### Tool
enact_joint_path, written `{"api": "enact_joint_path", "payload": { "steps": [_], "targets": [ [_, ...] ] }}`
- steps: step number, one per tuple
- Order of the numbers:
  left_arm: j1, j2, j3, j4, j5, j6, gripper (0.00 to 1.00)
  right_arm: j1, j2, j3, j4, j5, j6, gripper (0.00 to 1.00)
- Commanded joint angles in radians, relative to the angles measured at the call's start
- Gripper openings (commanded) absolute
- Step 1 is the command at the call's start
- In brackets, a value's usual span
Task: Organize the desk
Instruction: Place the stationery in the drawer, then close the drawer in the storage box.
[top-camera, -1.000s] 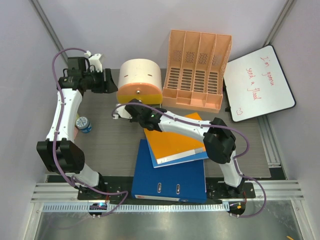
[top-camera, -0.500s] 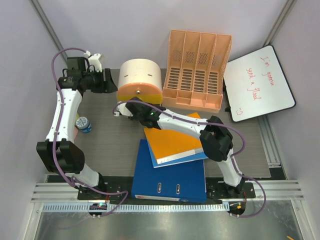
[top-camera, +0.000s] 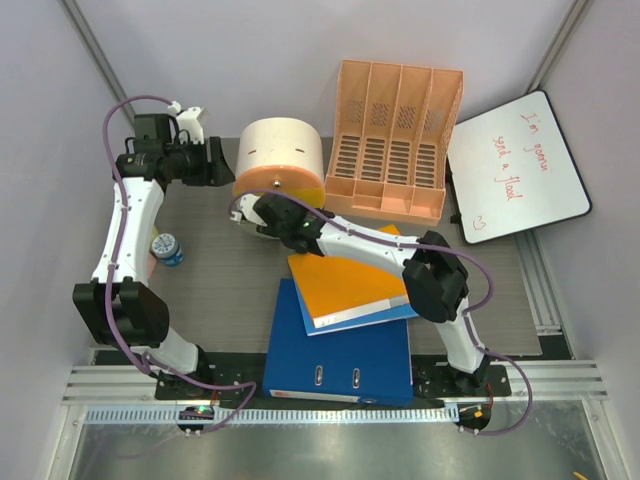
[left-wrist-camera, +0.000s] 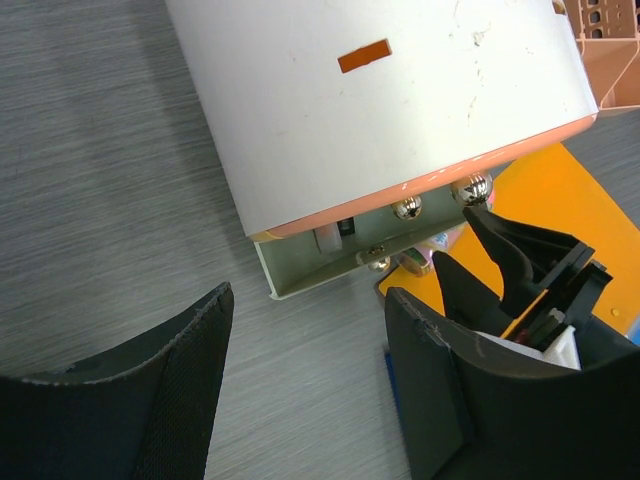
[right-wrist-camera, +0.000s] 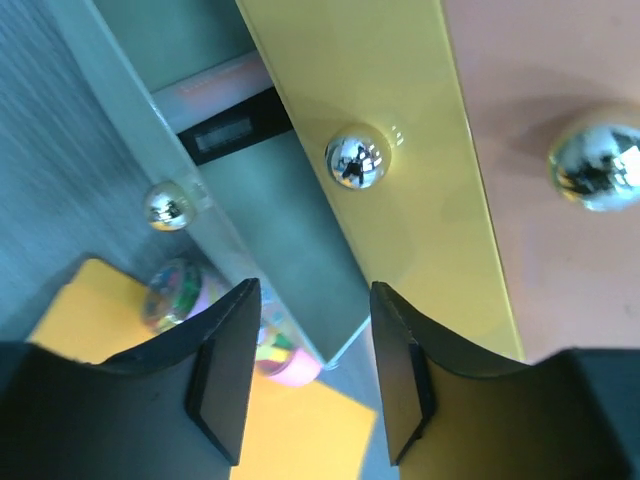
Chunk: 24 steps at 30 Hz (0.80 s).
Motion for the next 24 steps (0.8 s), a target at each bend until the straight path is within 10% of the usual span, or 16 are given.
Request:
{"api": "enact_joint_path", "payload": {
  "steps": [1, 10, 24],
  "targets": [
    [0.006, -0.029, 0.015, 0.050, 0.026, -0.019, 0.63, 0.002, -0.112, 0.084, -0.093, -0.063, 0.330, 0.48],
    [0.003, 0.071, 0.195, 0.217, 0.003, -0.185, 0.62, 0.009, -0.213, -0.201, 0.046, -0.155, 0.997, 0.45],
    [-0.121, 0.246, 0.297, 0.367, 0.014, -0.284, 0.61, 0.025, -0.163, -0.279, 0.263, -0.141, 1.070, 0.47]
  ]
}}
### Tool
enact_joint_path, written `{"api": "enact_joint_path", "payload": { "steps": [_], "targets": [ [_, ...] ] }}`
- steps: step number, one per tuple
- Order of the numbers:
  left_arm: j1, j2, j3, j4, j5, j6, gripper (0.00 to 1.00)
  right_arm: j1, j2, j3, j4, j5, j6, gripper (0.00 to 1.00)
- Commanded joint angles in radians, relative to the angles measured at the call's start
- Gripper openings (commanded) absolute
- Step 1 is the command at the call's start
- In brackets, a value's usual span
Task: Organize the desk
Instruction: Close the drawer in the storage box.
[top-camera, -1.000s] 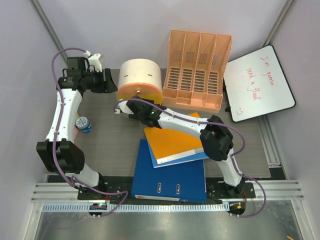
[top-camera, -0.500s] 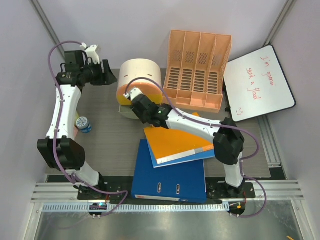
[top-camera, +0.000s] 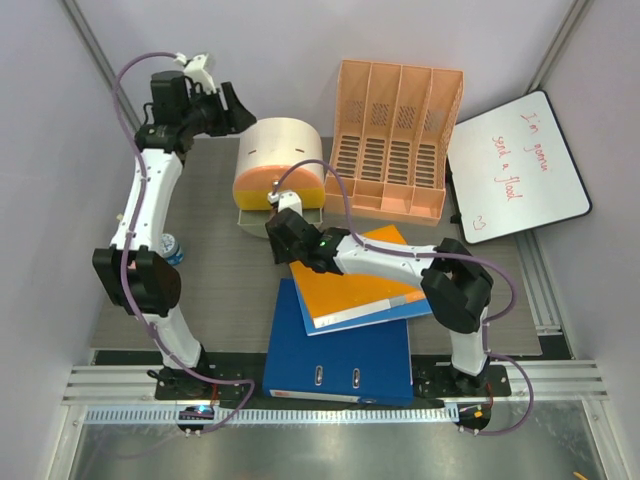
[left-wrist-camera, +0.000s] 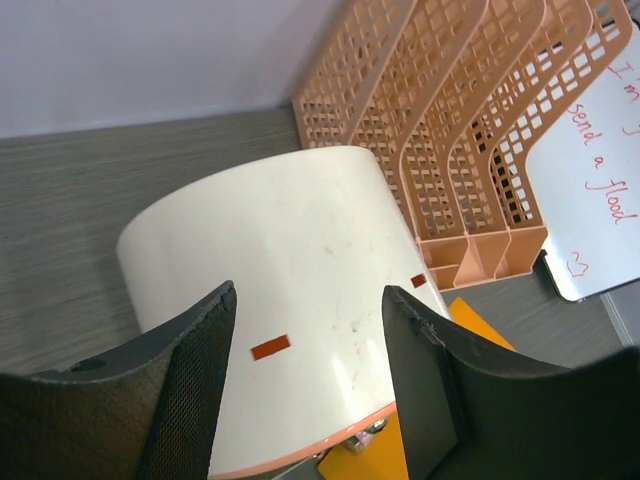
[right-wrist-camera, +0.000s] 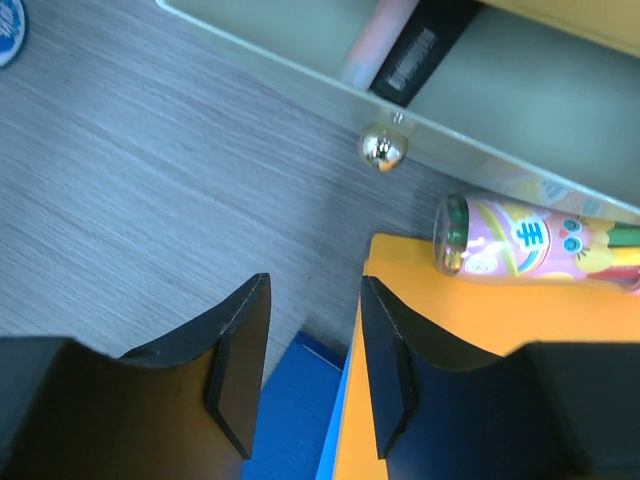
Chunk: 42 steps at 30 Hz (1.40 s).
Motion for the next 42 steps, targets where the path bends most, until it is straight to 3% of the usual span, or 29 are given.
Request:
{"api": "enact_joint_path", "payload": {
  "steps": [1, 13, 23, 42],
  "targets": [
    [-0.042, 0.034, -0.019, 0.086, 0.021, -0.013, 0.61, 0.003, 0.012, 0.014, 0.132, 0.070, 0.003, 0.47],
    [-0.056, 0.085, -0.075, 0.092, 0.007, 0.009, 0.61, -0.002, 0.104, -0.006, 0.302, 0.191, -0.030, 0.48],
    [-0.064, 0.054, -0.155, 0.086, -0.005, 0.053, 0.61, -0.045, 0.132, 0.014, 0.363, 0.200, -0.080, 0.49],
    [-0.073, 0.030, -0.144, 0.055, -0.025, 0.091, 0.61, -0.080, 0.219, 0.063, 0.512, 0.191, -0.264, 0.50]
  ]
}}
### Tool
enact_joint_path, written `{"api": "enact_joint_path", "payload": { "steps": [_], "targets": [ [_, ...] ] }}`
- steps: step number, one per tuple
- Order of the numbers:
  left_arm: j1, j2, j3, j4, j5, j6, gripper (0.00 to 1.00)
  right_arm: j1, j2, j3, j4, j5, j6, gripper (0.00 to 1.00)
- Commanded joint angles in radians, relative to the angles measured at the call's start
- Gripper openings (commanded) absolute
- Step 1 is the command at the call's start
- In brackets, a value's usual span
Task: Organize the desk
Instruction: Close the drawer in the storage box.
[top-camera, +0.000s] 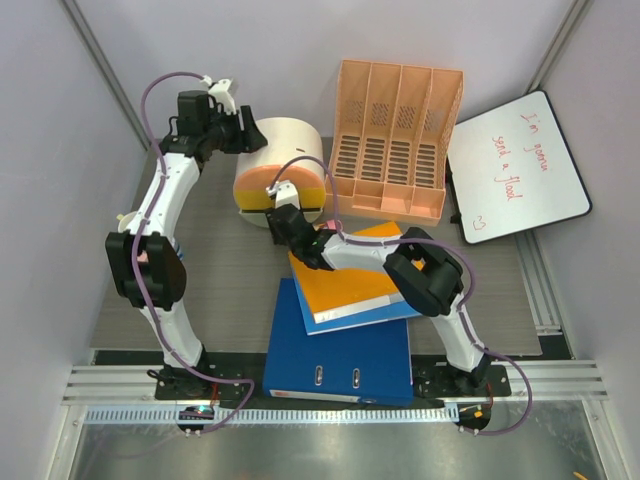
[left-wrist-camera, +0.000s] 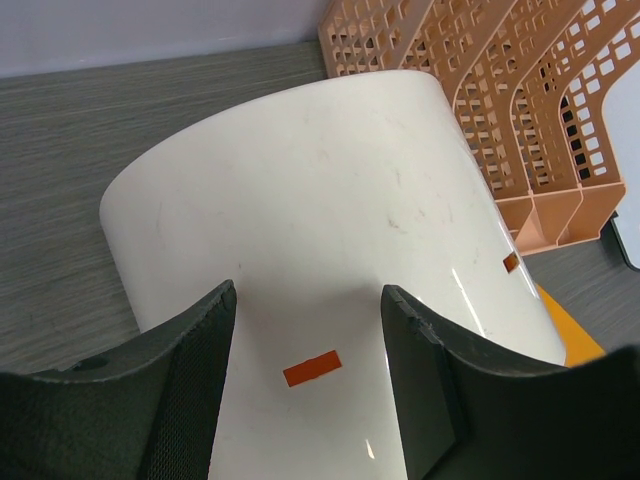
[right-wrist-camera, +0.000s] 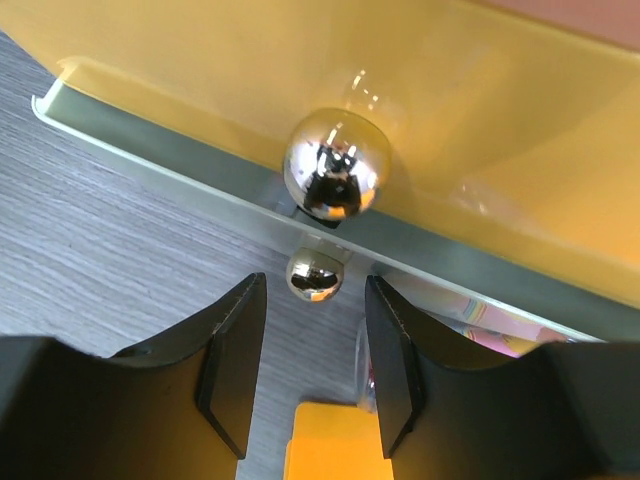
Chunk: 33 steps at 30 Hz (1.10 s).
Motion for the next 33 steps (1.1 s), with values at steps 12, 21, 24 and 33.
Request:
{"api": "enact_joint_path", "payload": {
  "steps": [12, 21, 24, 33],
  "targets": [
    [-0.015, -0.052, -0.009, -0.053, 0.008, 0.034, 0.60, -0.009, 0.025, 0.036, 0.215, 0.103, -0.151, 0.54],
    [-0.015, -0.093, -0.007, -0.099, -0.024, 0.073, 0.60, -0.011, -0.160, -0.058, 0.114, 0.089, -0.142, 0.63],
    [-0.007, -0.136, 0.000, -0.138, -0.040, 0.106, 0.61, -0.028, -0.316, -0.130, 0.029, 0.094, -0.067, 0.75],
    [0.097, -0.275, -0.002, -0.398, 0.077, 0.242, 0.63, -0.326, -0.614, -0.391, -0.160, -0.306, 0.420, 1.00]
  ]
}}
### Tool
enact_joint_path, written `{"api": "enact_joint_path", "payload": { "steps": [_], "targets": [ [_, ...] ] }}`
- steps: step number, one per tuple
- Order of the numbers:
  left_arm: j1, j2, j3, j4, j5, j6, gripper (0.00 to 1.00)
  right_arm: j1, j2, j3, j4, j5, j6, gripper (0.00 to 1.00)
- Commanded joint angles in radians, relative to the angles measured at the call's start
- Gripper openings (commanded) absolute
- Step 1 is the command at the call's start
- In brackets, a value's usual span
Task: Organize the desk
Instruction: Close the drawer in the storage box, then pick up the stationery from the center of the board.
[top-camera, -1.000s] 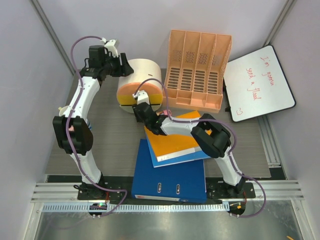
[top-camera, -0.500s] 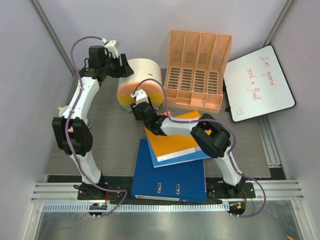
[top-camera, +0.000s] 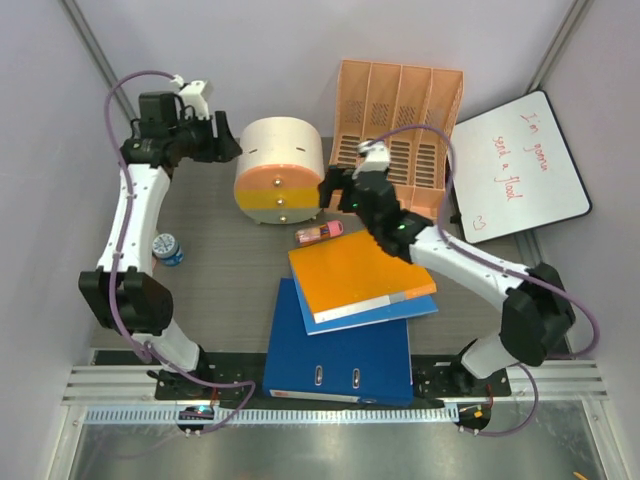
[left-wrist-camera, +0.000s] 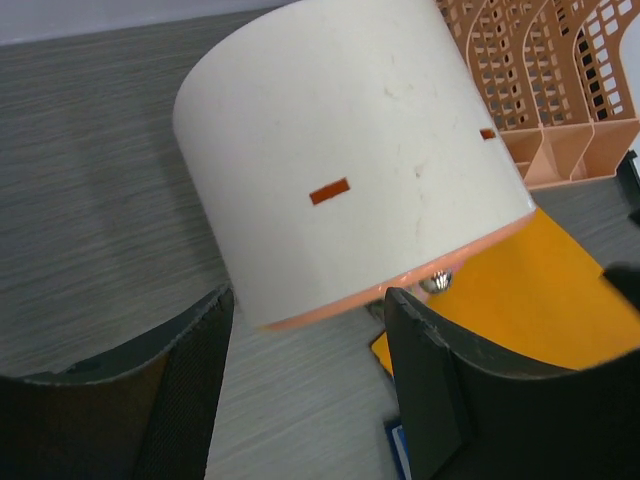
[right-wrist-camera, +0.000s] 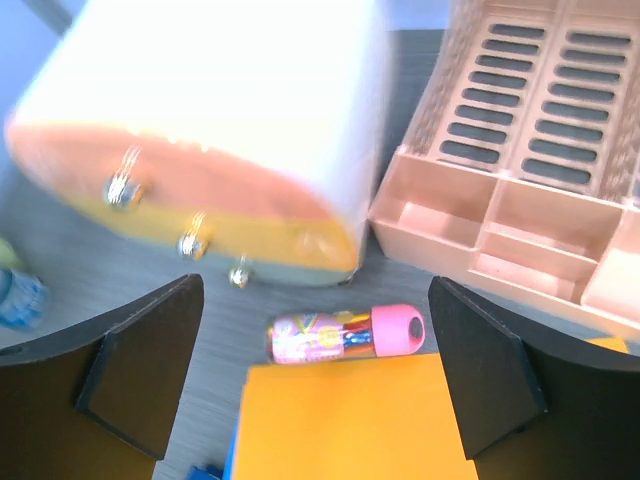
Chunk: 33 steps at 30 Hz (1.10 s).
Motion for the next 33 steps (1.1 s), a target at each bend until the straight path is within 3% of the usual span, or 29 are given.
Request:
{"api": "enact_joint_path", "payload": {
  "steps": [1, 2, 8, 12, 23, 33],
  "targets": [
    [0.035, -0.117, -0.019, -0.184, 0.081, 0.150, 0.63, -0.223, -0.047, -0.144, -0.066, -0.327, 0.359, 1.00],
    [0.034, -0.130, -0.046, -0.203, 0.081, 0.174, 0.63, -0.278, -0.039, -0.158, -0.063, -0.407, 0.372, 1.00],
    [0.029, -0.239, -0.280, -0.258, 0.059, 0.322, 0.61, -0.292, 0.071, -0.152, -0.112, -0.392, 0.331, 1.00],
    [0.015, -0.278, -0.396, -0.234, 0.027, 0.375, 0.61, -0.294, 0.133, -0.155, -0.038, -0.466, 0.346, 1.00],
    [-0.046, -0.279, -0.494, -0.166, -0.019, 0.409, 0.60, -0.292, 0.260, -0.165, 0.126, -0.460, 0.338, 1.00],
    [-0.071, -0.238, -0.499, -0.133, -0.036, 0.397, 0.59, -0.291, 0.358, -0.145, 0.217, -0.449, 0.410, 0.91]
  ]
}}
